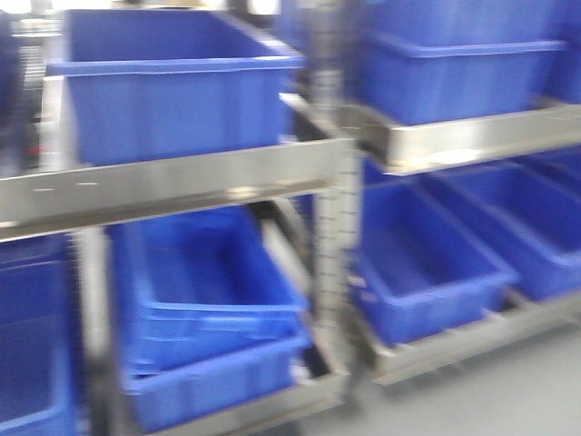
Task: Pick and sort blue part to right shelf
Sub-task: 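Drive the base up to the rack of blue bins, then position both held blocks above two open blue bins, then lower both blocks into the bins and open both grippers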
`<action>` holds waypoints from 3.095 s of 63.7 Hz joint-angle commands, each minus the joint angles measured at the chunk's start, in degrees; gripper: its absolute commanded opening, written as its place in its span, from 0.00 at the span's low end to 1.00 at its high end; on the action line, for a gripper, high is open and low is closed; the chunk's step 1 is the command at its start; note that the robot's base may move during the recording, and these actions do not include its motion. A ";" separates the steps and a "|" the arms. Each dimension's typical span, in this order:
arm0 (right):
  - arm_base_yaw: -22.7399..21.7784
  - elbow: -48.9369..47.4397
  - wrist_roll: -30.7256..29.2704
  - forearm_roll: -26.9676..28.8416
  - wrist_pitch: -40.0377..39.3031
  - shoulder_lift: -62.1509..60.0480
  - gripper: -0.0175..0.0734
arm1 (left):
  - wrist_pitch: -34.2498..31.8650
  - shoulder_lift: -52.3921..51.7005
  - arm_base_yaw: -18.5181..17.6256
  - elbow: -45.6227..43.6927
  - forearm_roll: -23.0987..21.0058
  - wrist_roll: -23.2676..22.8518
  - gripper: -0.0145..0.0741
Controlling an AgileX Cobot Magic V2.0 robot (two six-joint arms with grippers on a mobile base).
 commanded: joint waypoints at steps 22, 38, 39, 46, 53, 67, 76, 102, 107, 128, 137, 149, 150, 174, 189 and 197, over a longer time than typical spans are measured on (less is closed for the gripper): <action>-0.26 -1.71 -0.33 -0.73 -5.09 0.54 0.63 | -4.36 0.64 0.08 -1.60 -1.23 -0.16 0.54; -0.26 -1.71 -0.33 -0.73 -5.09 0.54 0.63 | -4.36 0.64 0.08 -1.60 -1.23 -0.16 0.54; -0.26 -1.71 -0.33 -0.73 -5.09 0.54 0.63 | -4.36 0.64 0.08 -1.60 -1.23 -0.16 0.54; -0.26 -1.71 -0.33 -0.73 -5.09 0.54 0.63 | -4.36 0.64 0.08 -1.60 -1.23 -0.16 0.54; -0.26 -1.71 -0.33 -0.73 -5.09 0.54 0.63 | -4.36 0.64 0.08 -1.60 -1.23 -0.16 0.54; -0.26 -1.71 -0.33 -0.73 -5.09 0.54 0.63 | -4.36 0.64 0.08 -1.60 -1.23 -0.16 0.54; -0.26 -1.71 -0.33 -0.73 -5.09 0.54 0.63 | -4.36 0.64 0.08 -1.60 -1.23 -0.16 0.54; -0.26 -1.71 -0.33 -0.73 -5.09 0.54 0.63 | -4.36 0.64 0.08 -1.60 -1.23 -0.16 0.54; -0.26 -1.71 -0.33 -0.73 -5.09 0.54 0.63 | -4.36 0.64 0.08 -1.60 -1.23 -0.16 0.54; -0.26 -1.71 -0.33 -0.73 -5.09 0.54 0.63 | -4.36 0.64 0.08 -1.60 -1.23 -0.16 0.54; -0.26 -1.71 -0.33 -0.73 -5.09 0.54 0.63 | -4.36 0.64 0.08 -1.60 -1.23 -0.16 0.54; -0.26 -1.71 -0.53 -1.66 -6.60 0.54 0.63 | -4.36 0.64 0.08 -1.60 -1.23 -0.16 0.54; -0.26 -1.71 -0.53 -1.66 -6.82 0.54 0.63 | -4.36 0.64 0.08 -1.60 -1.23 -0.16 0.54; -0.26 -1.64 -0.49 -1.59 -7.69 0.54 0.63 | -6.05 0.64 0.08 -1.60 -1.33 -0.16 0.54; -0.26 -5.67 -0.49 -1.52 -6.36 1.52 0.63 | -5.95 1.96 -1.42 -2.68 -3.30 4.87 0.54; -0.26 -9.30 -0.54 -1.63 -4.01 6.55 0.63 | -6.53 6.10 -5.49 -4.86 -3.88 6.84 0.54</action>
